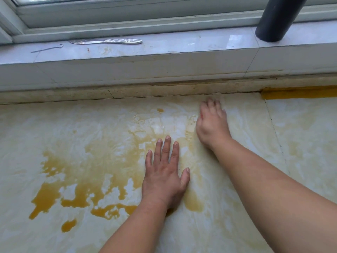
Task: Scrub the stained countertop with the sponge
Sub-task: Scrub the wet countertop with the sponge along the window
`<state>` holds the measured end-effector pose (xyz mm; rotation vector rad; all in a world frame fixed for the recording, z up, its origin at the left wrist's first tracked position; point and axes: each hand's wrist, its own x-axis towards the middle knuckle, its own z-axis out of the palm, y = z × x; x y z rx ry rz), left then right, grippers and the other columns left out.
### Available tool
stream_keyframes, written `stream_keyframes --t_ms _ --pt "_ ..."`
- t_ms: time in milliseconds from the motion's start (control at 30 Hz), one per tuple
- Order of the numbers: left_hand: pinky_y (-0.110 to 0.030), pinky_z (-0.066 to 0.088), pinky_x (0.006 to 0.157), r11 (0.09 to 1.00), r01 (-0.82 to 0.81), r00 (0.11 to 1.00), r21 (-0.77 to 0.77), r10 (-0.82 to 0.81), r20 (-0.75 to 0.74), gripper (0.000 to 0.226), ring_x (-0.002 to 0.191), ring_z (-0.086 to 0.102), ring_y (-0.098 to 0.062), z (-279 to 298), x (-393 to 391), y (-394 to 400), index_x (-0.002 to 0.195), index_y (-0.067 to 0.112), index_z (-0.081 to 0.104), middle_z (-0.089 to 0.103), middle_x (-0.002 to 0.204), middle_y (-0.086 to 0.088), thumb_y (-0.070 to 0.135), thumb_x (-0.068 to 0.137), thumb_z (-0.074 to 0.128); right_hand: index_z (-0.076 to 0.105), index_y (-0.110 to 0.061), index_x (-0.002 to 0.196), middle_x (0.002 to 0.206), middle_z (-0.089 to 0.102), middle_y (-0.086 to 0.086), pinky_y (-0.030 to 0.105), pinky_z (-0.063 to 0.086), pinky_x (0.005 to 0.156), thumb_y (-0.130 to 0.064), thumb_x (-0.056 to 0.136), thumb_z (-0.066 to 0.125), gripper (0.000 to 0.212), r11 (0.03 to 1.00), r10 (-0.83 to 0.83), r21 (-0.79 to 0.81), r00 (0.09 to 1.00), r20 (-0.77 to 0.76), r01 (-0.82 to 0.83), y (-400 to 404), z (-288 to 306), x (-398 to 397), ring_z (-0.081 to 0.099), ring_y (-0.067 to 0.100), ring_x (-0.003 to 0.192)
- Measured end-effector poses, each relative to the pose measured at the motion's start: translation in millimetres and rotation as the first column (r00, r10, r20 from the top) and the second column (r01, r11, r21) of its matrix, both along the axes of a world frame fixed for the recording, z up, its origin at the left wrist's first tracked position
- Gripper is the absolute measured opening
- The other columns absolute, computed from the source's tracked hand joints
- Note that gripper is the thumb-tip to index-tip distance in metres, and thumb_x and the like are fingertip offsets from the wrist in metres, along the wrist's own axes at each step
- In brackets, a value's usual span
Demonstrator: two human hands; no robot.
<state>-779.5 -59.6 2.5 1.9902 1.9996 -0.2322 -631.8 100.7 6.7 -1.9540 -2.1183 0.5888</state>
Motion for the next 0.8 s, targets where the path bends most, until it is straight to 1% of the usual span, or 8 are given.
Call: stream_keyframes --t_ms 167,233,333,433,500,567,667,800 --pt "-0.051 -0.013 0.127 1.000 -0.003 1.000 0.008 0.003 -0.006 0.084 0.150 -0.043 -0.020 0.0 0.3 -0.2 0.160 0.026 -0.029 -0.047 0.162 0.001 0.065 0.091 -0.001 0.019 -0.025 0.160 0.169 0.007 -0.005 0.042 0.004 0.125 -0.025 0.104 0.034 0.058 0.919 0.393 -0.010 0.919 0.005 -0.393 -22.6 4.7 -10.5 -0.003 0.018 0.156" --pt "-0.051 -0.013 0.127 1.000 -0.003 1.000 0.011 0.003 -0.004 0.084 0.150 -0.043 -0.020 -0.1 0.0 -0.3 0.160 0.026 -0.029 -0.048 0.161 0.001 0.065 0.093 0.001 0.023 -0.028 0.159 0.169 0.012 -0.007 0.040 0.006 0.125 -0.023 0.103 0.038 0.058 0.904 0.428 0.002 0.904 0.016 -0.428 -17.5 7.2 5.6 0.001 0.017 0.156" --pt "-0.051 -0.014 0.127 1.000 0.000 1.000 0.004 0.000 -0.001 0.082 0.148 -0.045 -0.020 1.8 -0.1 -0.9 0.159 0.026 -0.031 -0.050 0.160 0.001 0.064 0.097 0.005 0.035 -0.023 0.155 0.165 0.027 0.001 0.042 0.017 0.122 -0.021 0.094 0.041 0.061 0.975 0.212 0.053 0.976 0.057 -0.215 -5.9 7.8 49.1 0.014 0.025 0.154" --pt "-0.051 -0.014 0.127 1.000 -0.002 1.000 -0.006 0.002 0.010 0.081 0.147 -0.047 -0.020 4.8 0.0 -0.9 0.158 0.026 -0.034 -0.053 0.158 0.002 0.063 0.102 0.012 0.033 -0.021 0.155 0.166 0.024 0.001 0.045 0.017 0.123 -0.027 0.093 0.031 0.062 0.996 -0.081 0.049 0.994 0.070 0.078 -5.5 6.6 93.5 0.012 0.025 0.154" --pt "-0.051 -0.015 0.127 1.000 -0.004 1.000 -0.006 0.004 0.013 0.081 0.146 -0.047 -0.019 7.0 1.0 -0.7 0.157 0.025 -0.035 -0.053 0.157 0.002 0.062 0.103 0.013 0.030 -0.018 0.156 0.167 0.020 0.003 0.046 0.015 0.124 -0.028 0.091 0.026 0.066 0.986 -0.165 0.034 0.982 0.088 0.163 -8.6 5.5 95.0 0.008 0.027 0.155" --pt "-0.050 -0.016 0.127 1.000 -0.007 1.000 -0.009 0.007 0.014 0.081 0.146 -0.048 -0.019 6.9 1.7 -0.6 0.157 0.025 -0.035 -0.054 0.157 0.002 0.062 0.103 0.012 0.027 -0.014 0.156 0.167 0.018 0.008 0.049 0.015 0.124 -0.026 0.091 0.028 0.066 0.987 -0.161 0.025 0.983 0.084 0.160 -7.7 3.8 74.3 0.007 0.031 0.154" --pt "-0.050 -0.016 0.127 1.000 -0.002 1.000 -0.009 0.002 -0.004 0.082 0.147 -0.046 -0.020 4.3 1.3 -0.6 0.158 0.024 -0.033 -0.052 0.158 0.001 0.063 0.099 0.008 0.030 -0.014 0.154 0.165 0.021 0.009 0.054 0.019 0.121 -0.026 0.088 0.029 0.067 0.999 0.046 -0.001 0.999 0.025 -0.046 -10.2 4.0 29.3 0.013 0.033 0.152" --pt "-0.050 -0.016 0.127 1.000 -0.004 1.000 -0.016 0.004 -0.020 0.084 0.148 -0.045 -0.020 1.7 0.8 0.0 0.159 0.023 -0.032 -0.050 0.160 0.001 0.065 0.094 0.000 0.013 -0.025 0.161 0.170 0.000 -0.005 0.041 -0.001 0.125 -0.020 0.098 0.038 0.068 0.932 0.358 -0.068 0.934 -0.004 -0.357 -29.9 3.2 -8.6 -0.008 0.019 0.156"
